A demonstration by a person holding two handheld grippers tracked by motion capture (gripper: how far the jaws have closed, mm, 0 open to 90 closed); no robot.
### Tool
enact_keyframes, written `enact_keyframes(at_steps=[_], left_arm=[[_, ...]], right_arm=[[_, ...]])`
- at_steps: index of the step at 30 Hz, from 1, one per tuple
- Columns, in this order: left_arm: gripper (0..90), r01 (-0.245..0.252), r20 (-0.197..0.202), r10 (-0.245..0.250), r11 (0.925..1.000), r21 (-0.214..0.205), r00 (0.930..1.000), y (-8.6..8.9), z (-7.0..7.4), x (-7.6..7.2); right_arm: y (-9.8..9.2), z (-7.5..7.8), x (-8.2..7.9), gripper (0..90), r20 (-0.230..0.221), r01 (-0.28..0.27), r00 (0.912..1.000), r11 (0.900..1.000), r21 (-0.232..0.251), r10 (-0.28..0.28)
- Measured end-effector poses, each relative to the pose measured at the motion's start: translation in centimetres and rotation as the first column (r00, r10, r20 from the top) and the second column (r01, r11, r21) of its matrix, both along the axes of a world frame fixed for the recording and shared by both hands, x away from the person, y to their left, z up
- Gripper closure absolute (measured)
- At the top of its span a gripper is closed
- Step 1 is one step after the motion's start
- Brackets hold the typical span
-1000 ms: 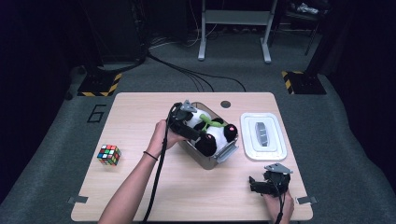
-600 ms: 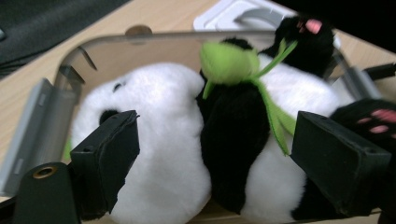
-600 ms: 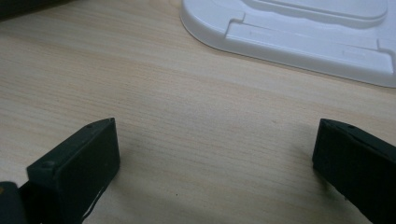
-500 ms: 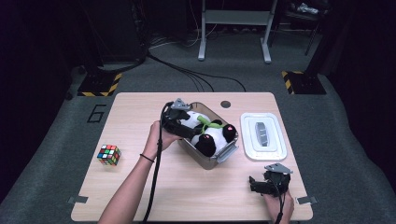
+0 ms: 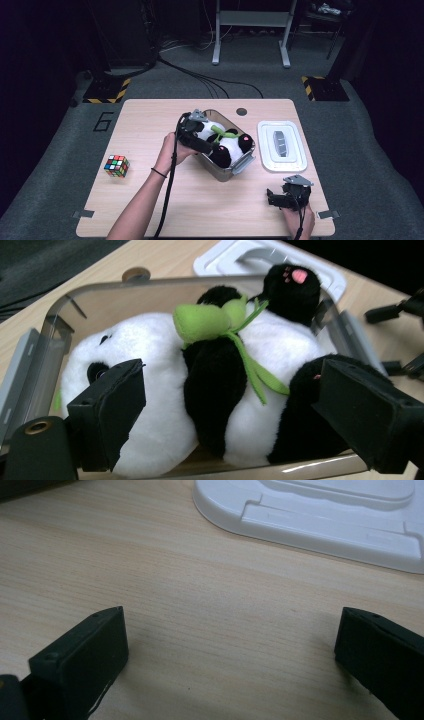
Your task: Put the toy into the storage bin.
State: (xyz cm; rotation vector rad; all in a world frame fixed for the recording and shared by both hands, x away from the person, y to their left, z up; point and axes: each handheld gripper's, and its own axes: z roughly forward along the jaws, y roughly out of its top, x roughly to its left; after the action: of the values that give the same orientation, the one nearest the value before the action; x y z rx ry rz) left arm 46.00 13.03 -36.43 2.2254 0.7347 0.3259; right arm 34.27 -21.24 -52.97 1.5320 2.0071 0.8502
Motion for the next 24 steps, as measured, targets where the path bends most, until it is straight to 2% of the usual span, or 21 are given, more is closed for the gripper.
enact_keyframes(at_steps=[5,6,8,11,15,18,19,21,24], left_arm=[[12.3,-0.022,0.002,0.022,0.9972,0.071,0.9998,-0.3,-1.2,-0.2],[12.7,-0.025,0.003,0.025,0.9943,0.104,0.9997,-0.5,-1.6,-0.2],[12.8,-0.021,-0.012,0.021,0.9970,0.074,0.9997,-0.1,-1.9,0.0],[12.3,-0.027,-0.031,0.027,0.9996,0.011,0.9992,0.5,-1.5,0.0],[10.0,-0.024,-0.022,0.022,0.9976,-0.066,0.9995,0.9,-0.2,-0.2],[8.7,-0.004,-0.028,0.001,0.9951,-0.099,0.9996,0.9,0.7,-0.3],[8.6,0.002,-0.031,-0.005,0.9958,-0.092,0.9995,0.7,0.8,-0.4],[7.9,0.012,-0.034,-0.014,0.9986,-0.051,0.9993,0.2,0.5,-0.5],[7.0,0.006,-0.045,-0.005,0.9999,0.014,0.9990,-0.5,-0.6,-0.4]], right_arm=[[0.0,0.0,0.0,0.0,0.000,0.000,1.0000,1.0000,0.000,0.000],[0.0,0.0,0.0,0.0,0.000,0.000,1.0000,1.0000,0.000,0.000],[0.0,0.0,0.0,0.0,0.000,0.000,1.0000,1.0000,0.000,0.000],[0.0,0.0,0.0,0.0,0.000,0.000,1.0000,1.0000,0.000,0.000],[0.0,0.0,0.0,0.0,0.000,0.000,1.0000,1.0000,0.000,0.000],[0.0,0.0,0.0,0.0,0.000,0.000,1.0000,1.0000,0.000,0.000],[0.0,0.0,0.0,0.0,0.000,0.000,1.0000,1.0000,0.000,0.000],[0.0,0.0,0.0,0.0,0.000,0.000,1.0000,1.0000,0.000,0.000],[0.0,0.0,0.0,0.0,0.000,0.000,1.0000,1.0000,0.000,0.000]])
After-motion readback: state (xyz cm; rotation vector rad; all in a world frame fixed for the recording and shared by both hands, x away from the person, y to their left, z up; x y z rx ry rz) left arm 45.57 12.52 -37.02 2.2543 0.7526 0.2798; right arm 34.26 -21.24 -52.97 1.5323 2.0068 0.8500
